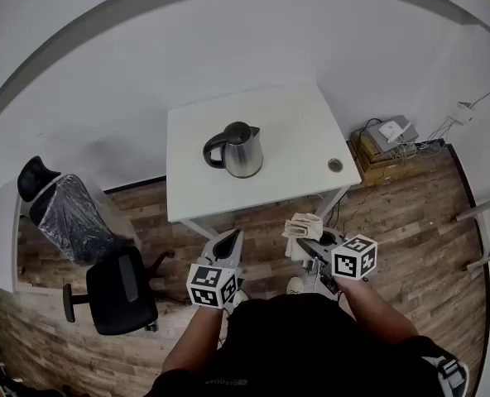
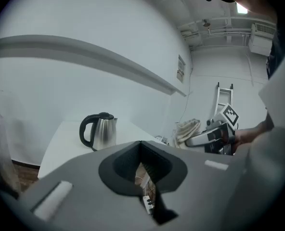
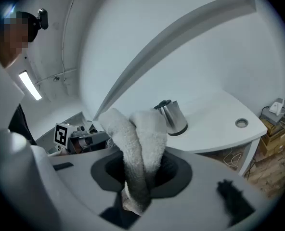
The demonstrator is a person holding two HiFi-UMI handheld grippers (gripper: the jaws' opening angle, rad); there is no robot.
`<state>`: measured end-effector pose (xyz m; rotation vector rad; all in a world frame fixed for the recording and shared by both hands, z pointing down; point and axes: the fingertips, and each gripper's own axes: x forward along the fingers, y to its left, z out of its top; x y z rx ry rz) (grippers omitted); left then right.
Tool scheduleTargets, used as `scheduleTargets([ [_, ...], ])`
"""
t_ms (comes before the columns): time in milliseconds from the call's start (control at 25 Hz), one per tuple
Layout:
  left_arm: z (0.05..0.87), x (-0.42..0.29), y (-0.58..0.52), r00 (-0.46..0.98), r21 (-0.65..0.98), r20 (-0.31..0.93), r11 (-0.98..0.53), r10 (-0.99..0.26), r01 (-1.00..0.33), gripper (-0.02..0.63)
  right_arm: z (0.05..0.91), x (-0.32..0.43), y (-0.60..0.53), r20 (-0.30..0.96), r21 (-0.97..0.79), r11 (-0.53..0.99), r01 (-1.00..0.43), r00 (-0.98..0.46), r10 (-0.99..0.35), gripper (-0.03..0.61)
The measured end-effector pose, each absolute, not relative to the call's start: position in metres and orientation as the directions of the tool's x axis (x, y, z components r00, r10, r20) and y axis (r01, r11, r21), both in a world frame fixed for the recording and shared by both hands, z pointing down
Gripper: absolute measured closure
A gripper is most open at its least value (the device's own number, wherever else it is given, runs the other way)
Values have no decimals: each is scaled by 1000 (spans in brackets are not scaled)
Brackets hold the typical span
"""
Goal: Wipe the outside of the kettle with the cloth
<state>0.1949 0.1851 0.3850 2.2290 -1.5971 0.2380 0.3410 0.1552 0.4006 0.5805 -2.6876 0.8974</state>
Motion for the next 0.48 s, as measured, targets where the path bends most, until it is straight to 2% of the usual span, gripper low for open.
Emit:
scheduleTargets([
  [280, 384, 215, 178, 301, 190, 358, -247, -884, -950, 607, 404, 366, 144, 345, -526, 741, -418, -901, -263, 480],
  [480, 385, 225, 179, 264, 172, 360, -215, -895, -961, 607, 406, 374, 147, 326, -532, 777, -338, -928, -181, 482],
])
